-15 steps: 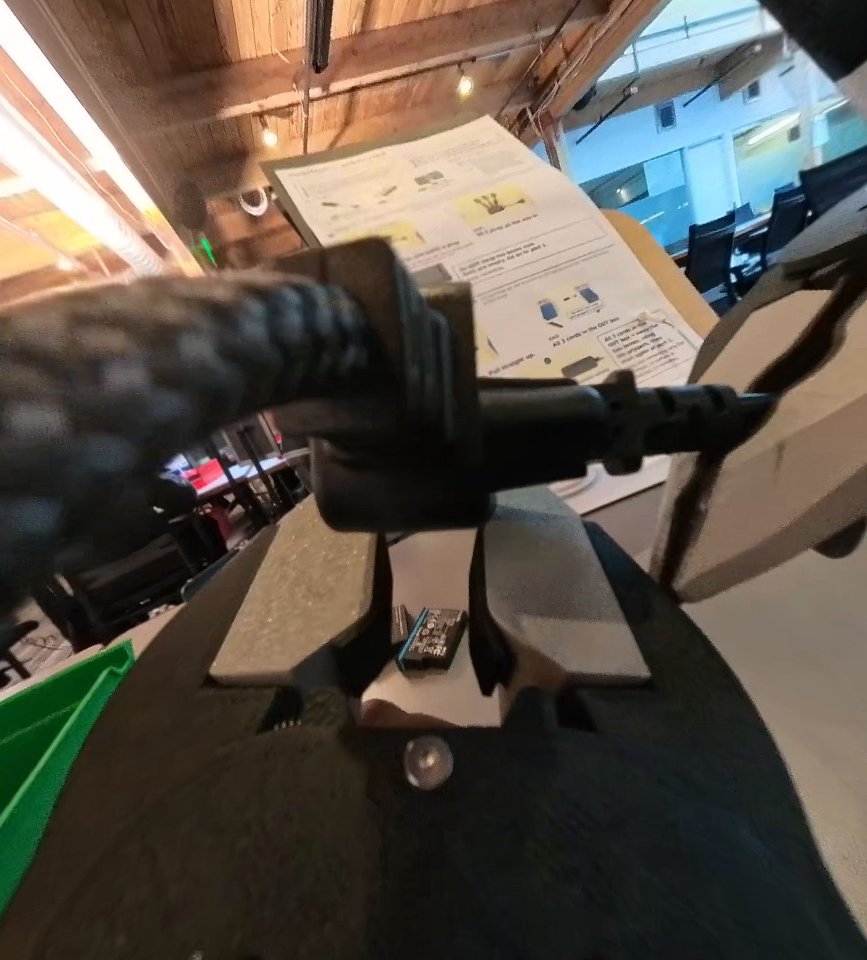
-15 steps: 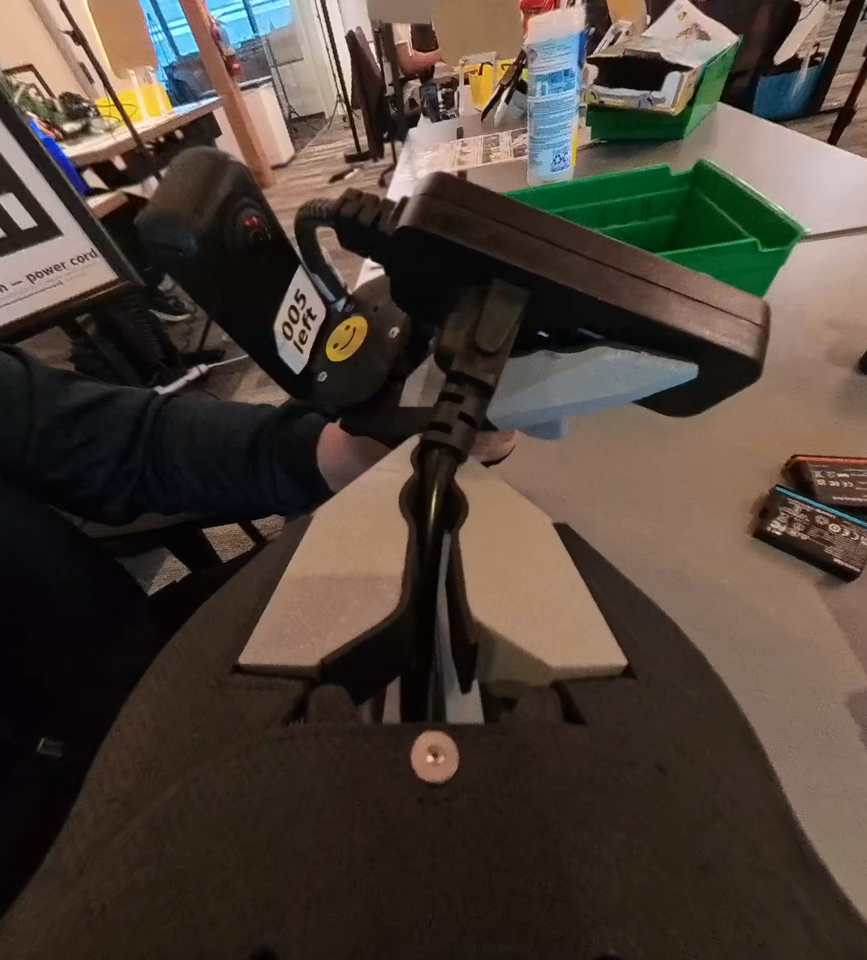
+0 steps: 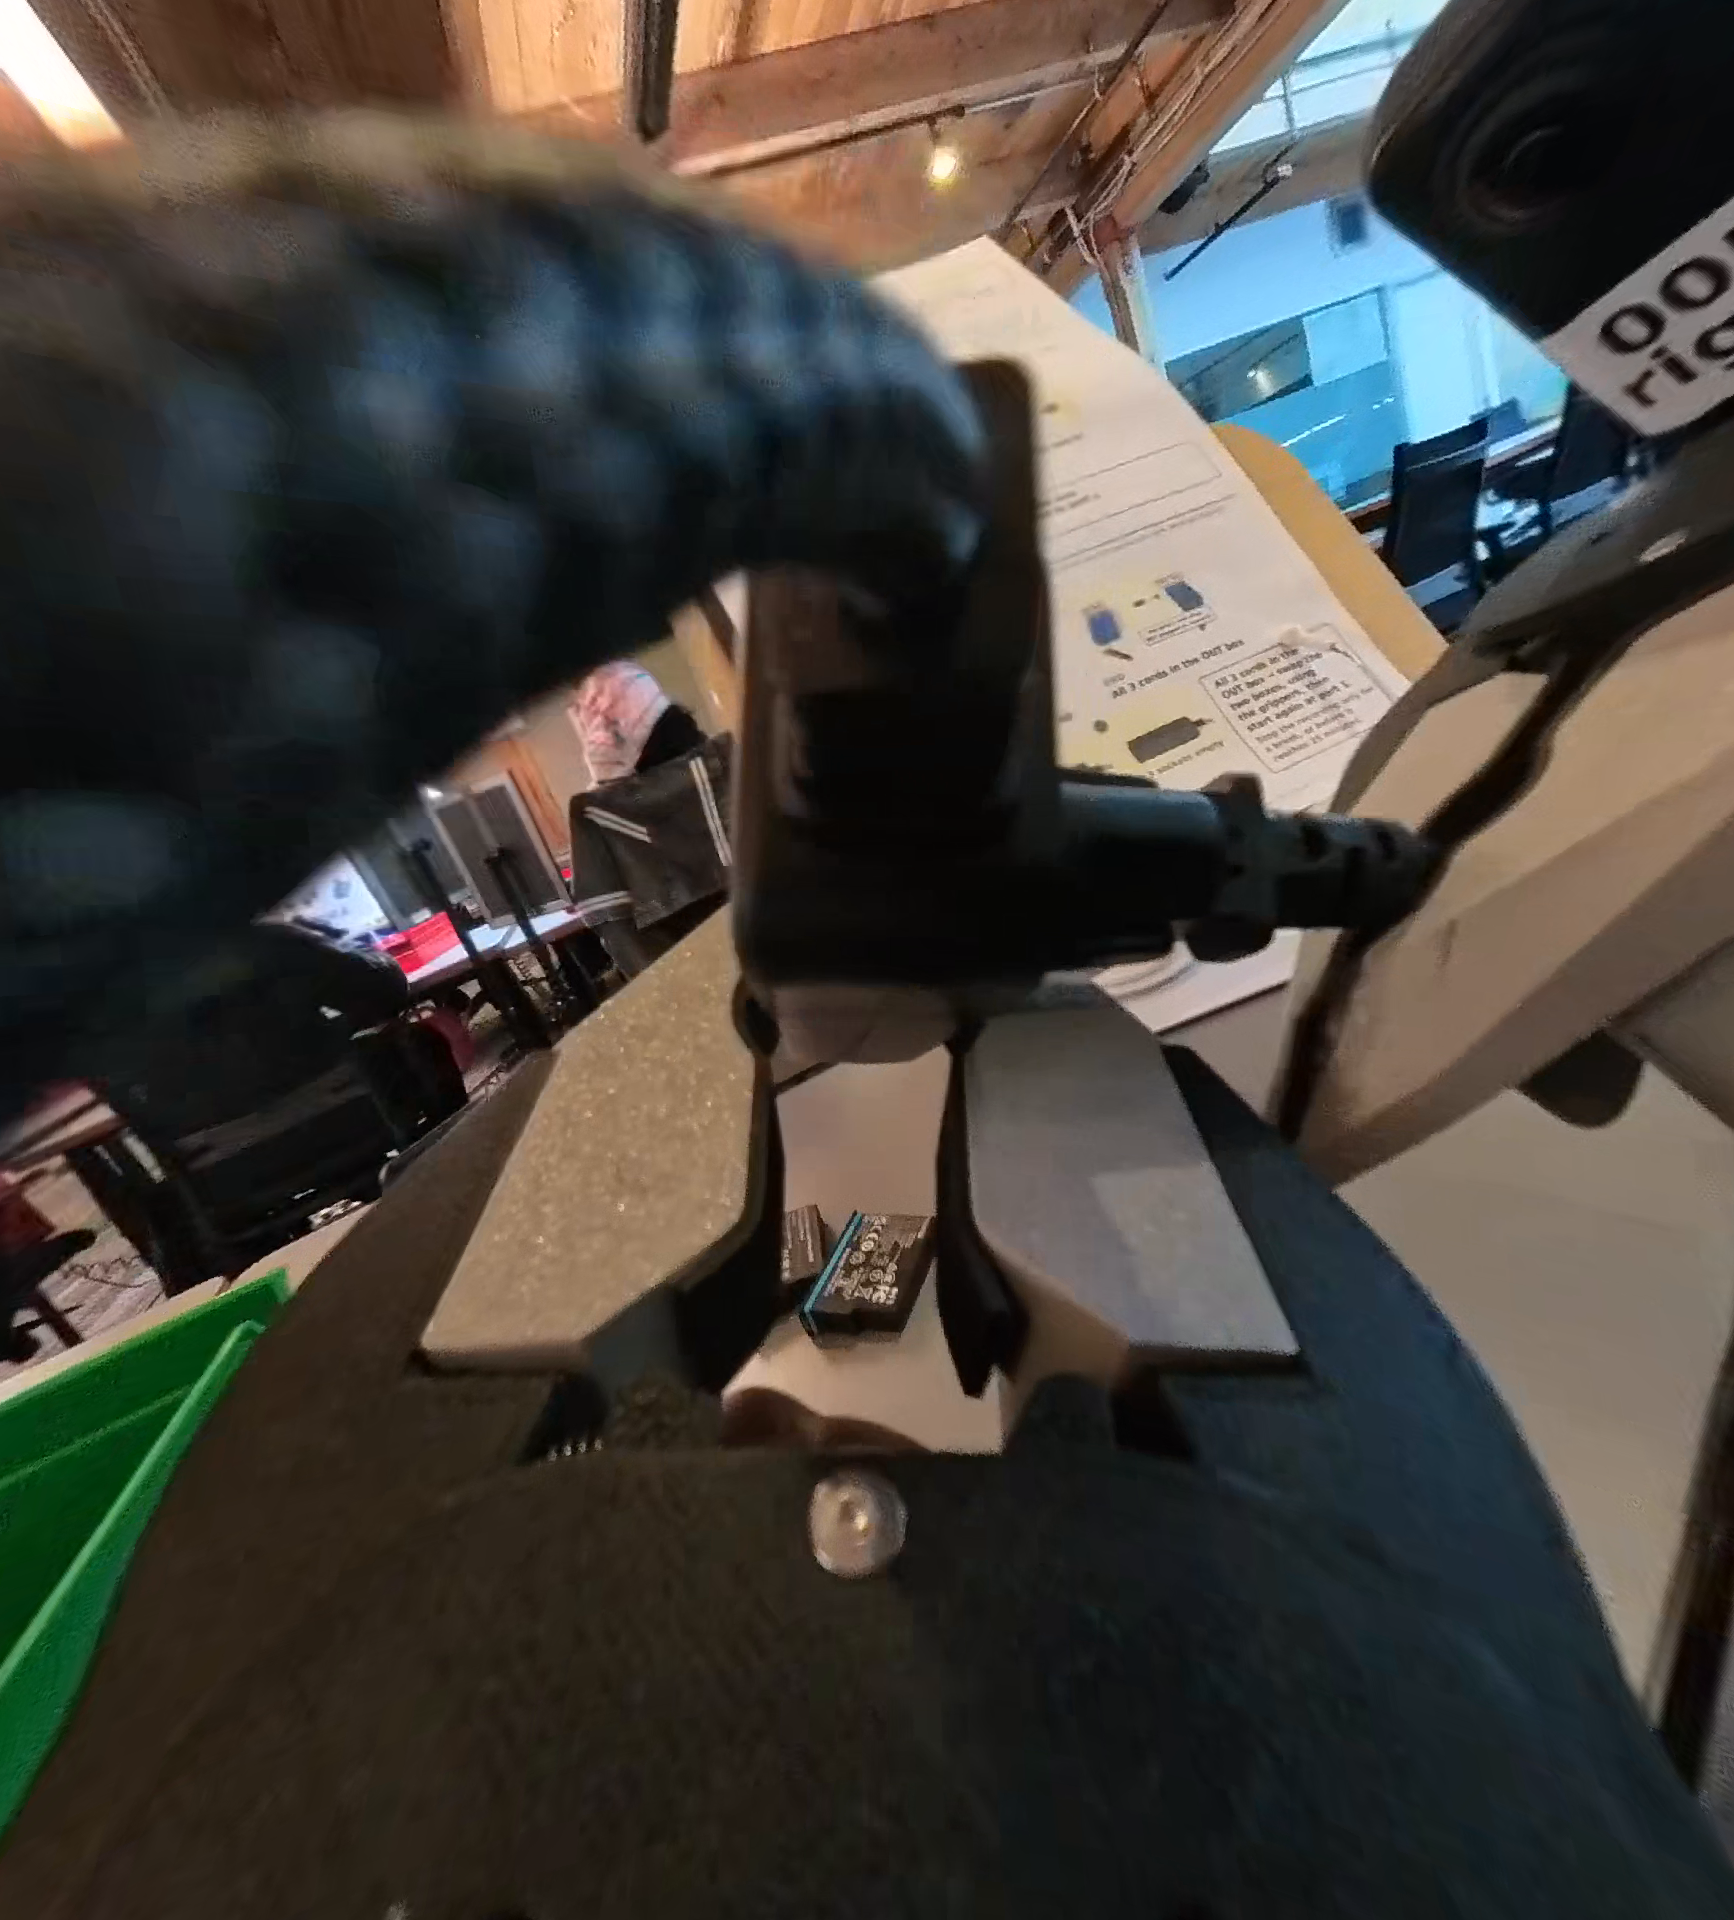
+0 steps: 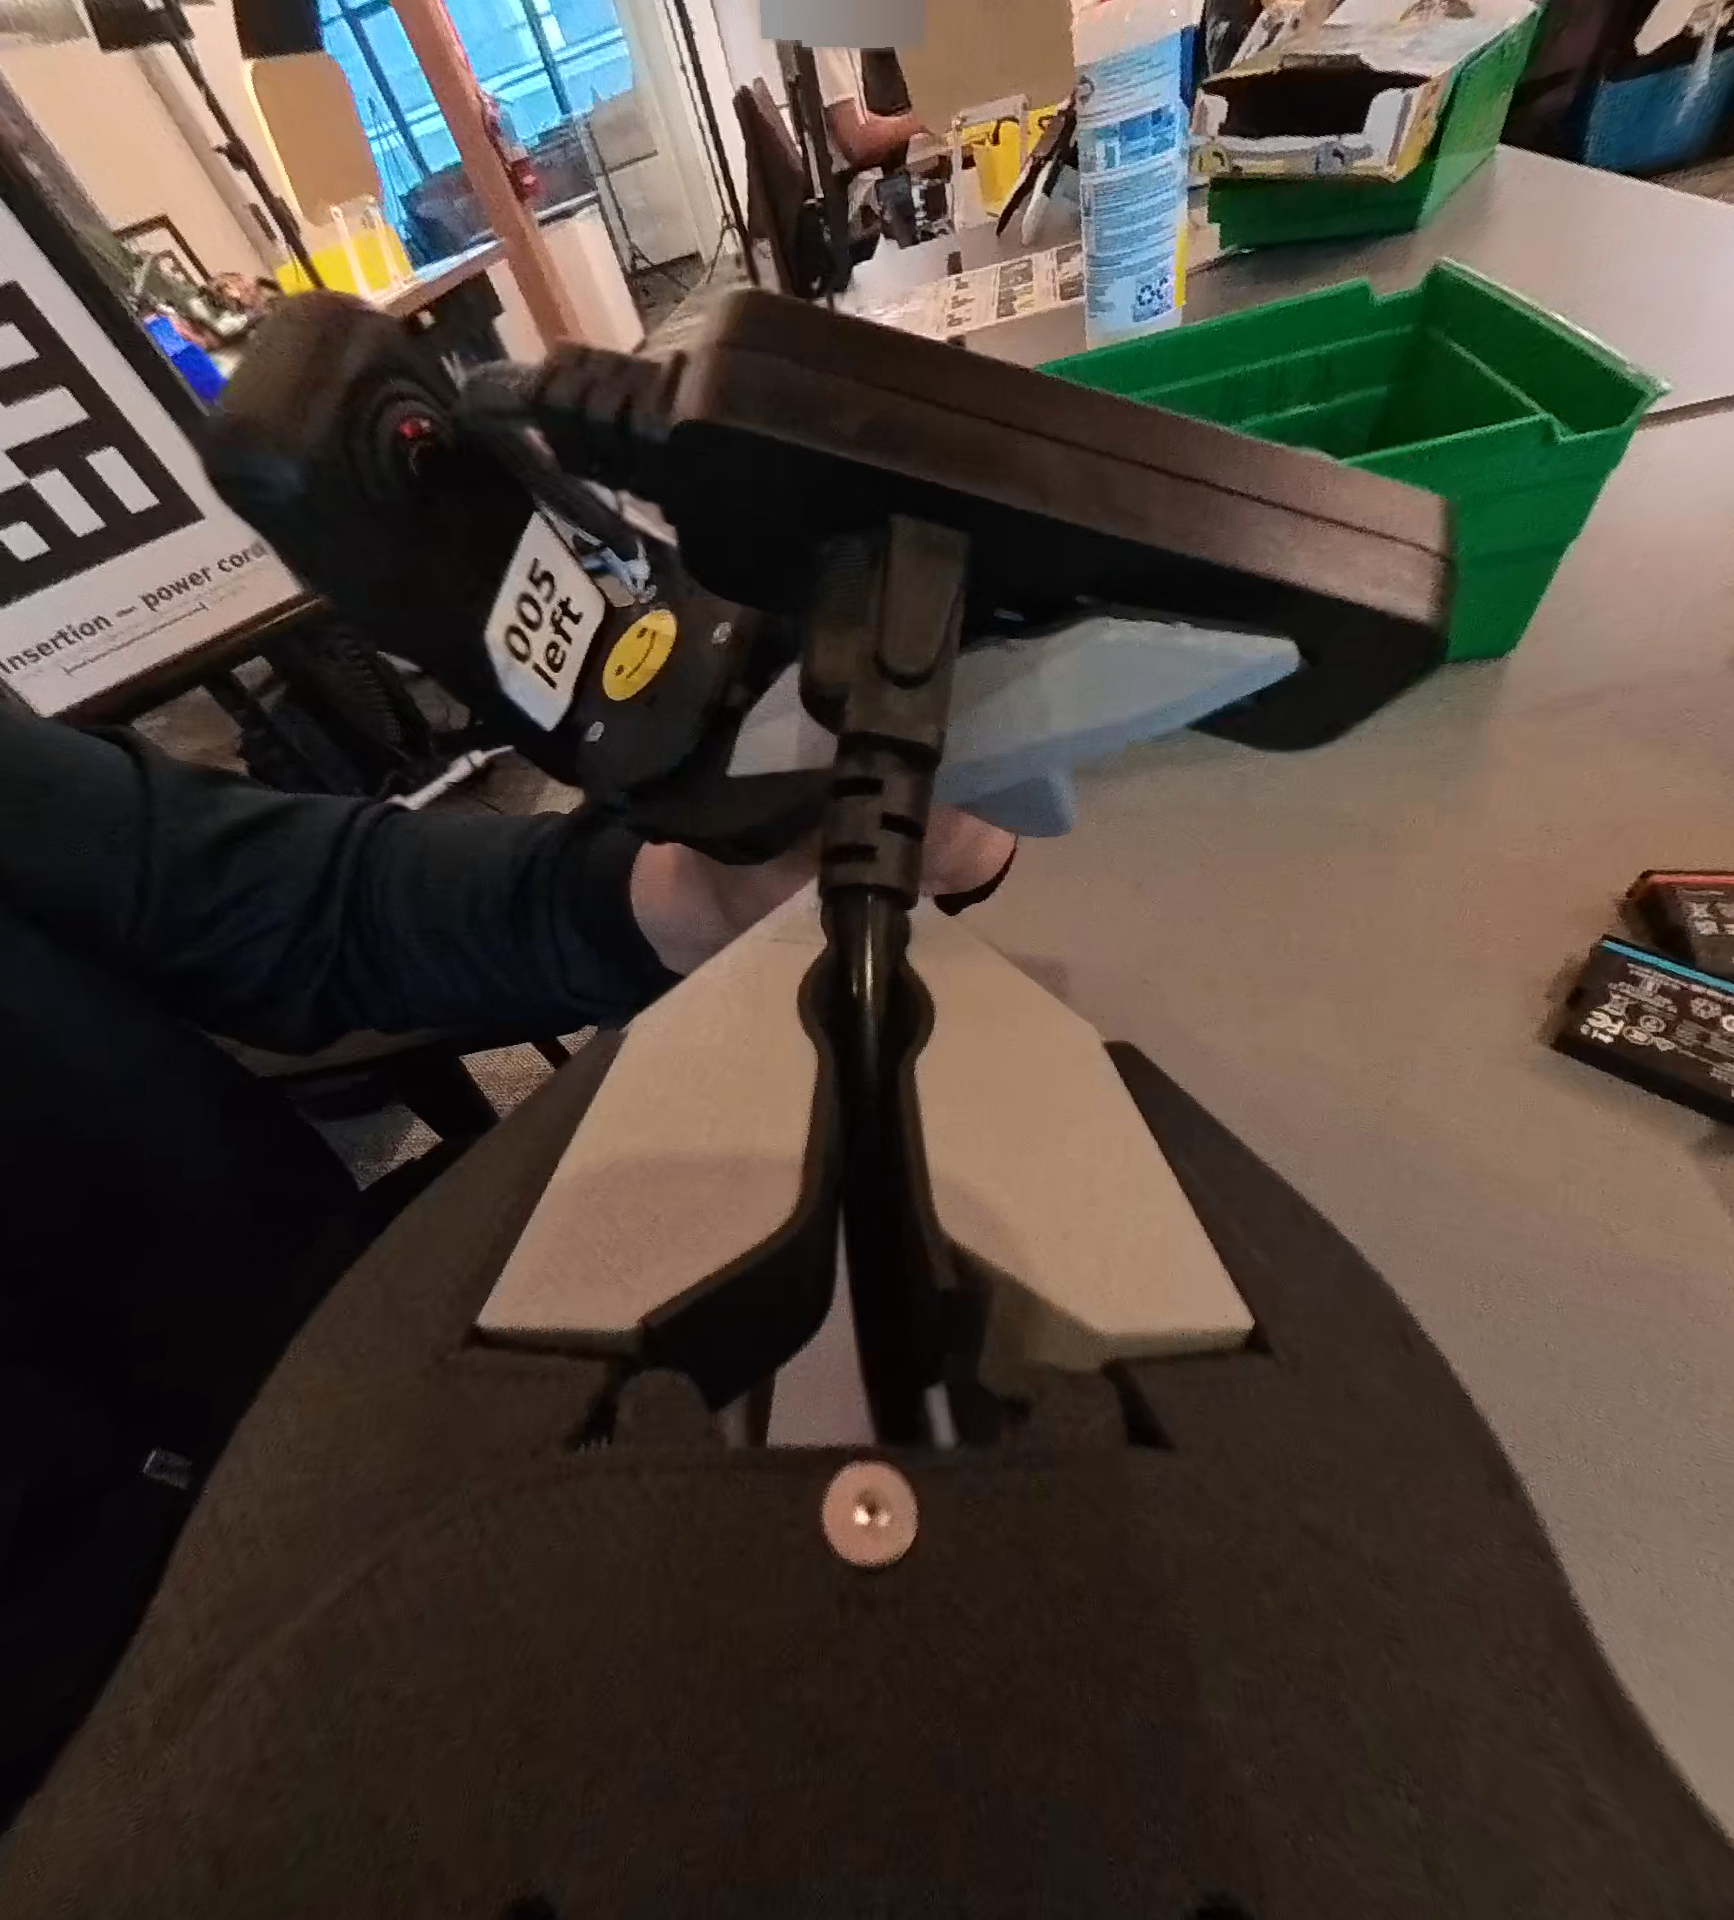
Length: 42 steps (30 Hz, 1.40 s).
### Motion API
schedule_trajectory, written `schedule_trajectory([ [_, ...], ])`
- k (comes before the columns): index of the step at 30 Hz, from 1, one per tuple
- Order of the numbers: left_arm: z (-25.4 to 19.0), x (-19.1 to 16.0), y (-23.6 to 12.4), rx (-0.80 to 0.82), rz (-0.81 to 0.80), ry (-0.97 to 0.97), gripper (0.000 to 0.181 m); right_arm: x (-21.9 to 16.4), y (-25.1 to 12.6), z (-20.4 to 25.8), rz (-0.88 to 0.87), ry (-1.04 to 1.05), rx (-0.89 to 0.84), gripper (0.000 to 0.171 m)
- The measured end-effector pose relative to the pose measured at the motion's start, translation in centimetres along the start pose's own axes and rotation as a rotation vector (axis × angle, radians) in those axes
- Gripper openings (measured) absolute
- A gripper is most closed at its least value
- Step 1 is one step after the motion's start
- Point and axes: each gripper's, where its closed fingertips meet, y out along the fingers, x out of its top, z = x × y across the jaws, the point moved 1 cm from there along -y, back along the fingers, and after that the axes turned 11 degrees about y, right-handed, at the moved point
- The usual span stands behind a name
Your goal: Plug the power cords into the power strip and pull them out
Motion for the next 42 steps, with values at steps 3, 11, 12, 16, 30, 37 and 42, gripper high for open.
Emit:
schedule_trajectory([
  [3,0.0,0.2,0.2,0.011,-0.013,0.024,0.028,0.2,0.1,1.4,-0.006,-0.042,0.027,0.0],
  [11,-0.1,-0.4,0.0,-0.009,0.025,0.022,0.028,0.1,0.0,0.3,0.016,-0.028,-0.022,0.0],
  [12,-0.1,-0.3,-0.1,-0.003,0.032,0.028,0.027,-0.2,0.0,-0.1,0.023,0.001,-0.004,0.0],
  [16,0.2,0.6,-0.5,-0.006,-0.014,-0.035,0.027,-0.2,0.0,0.0,0.023,-0.018,0.02,0.001],
  [30,0.5,-0.9,0.3,0.044,0.041,0.068,0.028,0.1,0.2,-0.2,0.03,-0.051,-0.118,0.0],
  [37,1.0,-1.2,0.3,0.032,0.015,-0.014,0.028,0.1,1.3,-0.2,0.016,-0.08,-0.198,0.0],
  [42,1.0,-0.5,0.2,0.071,0.029,0.04,0.027,0.5,0.3,-1.2,-0.033,0.016,-0.119,0.0],
])
